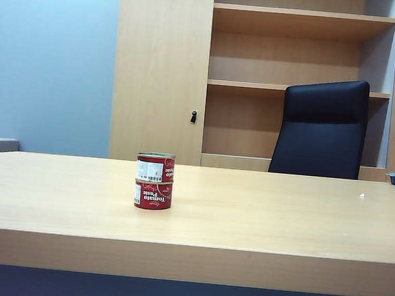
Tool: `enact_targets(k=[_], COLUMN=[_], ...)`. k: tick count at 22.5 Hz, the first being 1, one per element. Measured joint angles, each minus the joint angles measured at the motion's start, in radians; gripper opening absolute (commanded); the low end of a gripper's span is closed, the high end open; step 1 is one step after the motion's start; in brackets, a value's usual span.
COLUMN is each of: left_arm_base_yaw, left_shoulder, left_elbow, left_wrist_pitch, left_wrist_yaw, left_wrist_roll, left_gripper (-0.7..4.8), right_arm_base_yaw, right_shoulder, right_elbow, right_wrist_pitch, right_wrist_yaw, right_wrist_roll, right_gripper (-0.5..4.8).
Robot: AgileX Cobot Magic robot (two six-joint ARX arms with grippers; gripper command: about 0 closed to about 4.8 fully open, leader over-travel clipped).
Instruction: Stack a can of tomatoes on the right onto the can of tomatoes on the left.
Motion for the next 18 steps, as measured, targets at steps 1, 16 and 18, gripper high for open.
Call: enact_targets(k=[1,16,18], left_arm_base_yaw=[0.000,0.000,0.000], left_shoulder=[0.000,0.000,0.000], left_elbow=[0.000,0.000,0.000], left_wrist_pitch=[0.000,-0.002,-0.002], left_wrist_yaw=[0.000,0.002,0.003], left_wrist_roll=[0.000,0.000,0.000], left_gripper=[-0.01,-0.01,-0.01], right_arm_base_yaw=[-0.001,-0.594,-0.668], right_shoulder=[0.000,-0.069,-0.069], right_elbow=[-0.006,-0.199,-0.201], right_wrist_pitch=[-0.042,-0.057,-0.056], right_wrist_yaw=[0.009,-0.006,-0.073], right_wrist_roll=[-0.001,-0.071,-0.114], right_gripper=[-0.05,-0.05,-0.05])
